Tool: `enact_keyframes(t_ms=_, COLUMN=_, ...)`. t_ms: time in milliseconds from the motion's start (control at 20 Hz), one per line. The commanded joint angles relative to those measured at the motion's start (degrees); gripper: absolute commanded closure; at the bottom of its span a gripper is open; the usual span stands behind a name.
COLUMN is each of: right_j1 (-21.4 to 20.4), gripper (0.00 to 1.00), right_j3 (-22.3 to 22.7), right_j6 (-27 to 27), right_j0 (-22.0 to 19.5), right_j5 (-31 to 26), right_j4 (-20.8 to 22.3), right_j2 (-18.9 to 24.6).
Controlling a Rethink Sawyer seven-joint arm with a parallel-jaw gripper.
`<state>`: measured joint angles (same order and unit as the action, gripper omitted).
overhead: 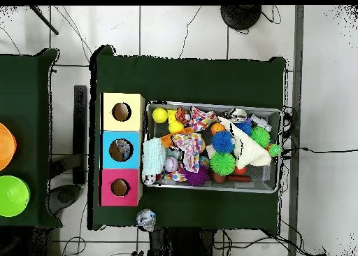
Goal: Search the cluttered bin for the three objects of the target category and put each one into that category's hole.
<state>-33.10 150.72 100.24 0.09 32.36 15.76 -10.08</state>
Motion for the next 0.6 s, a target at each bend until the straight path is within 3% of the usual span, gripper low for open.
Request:
enact_keyframes(t_ms=50, right_j1=6.9, gripper=0.0, right_j3=-8.3, right_j6=15.5, right_j0=1.9, right_j5=7.1, right_j4=-3.2, right_j2=3.9)
enact_keyframes(t_ms=600, right_j1=14.8, gripper=0.0, right_j3=-12.3, right_j6=16.3, right_j0=2.3, right_j5=14.0, right_j4=-3.9, right_j2=3.5)
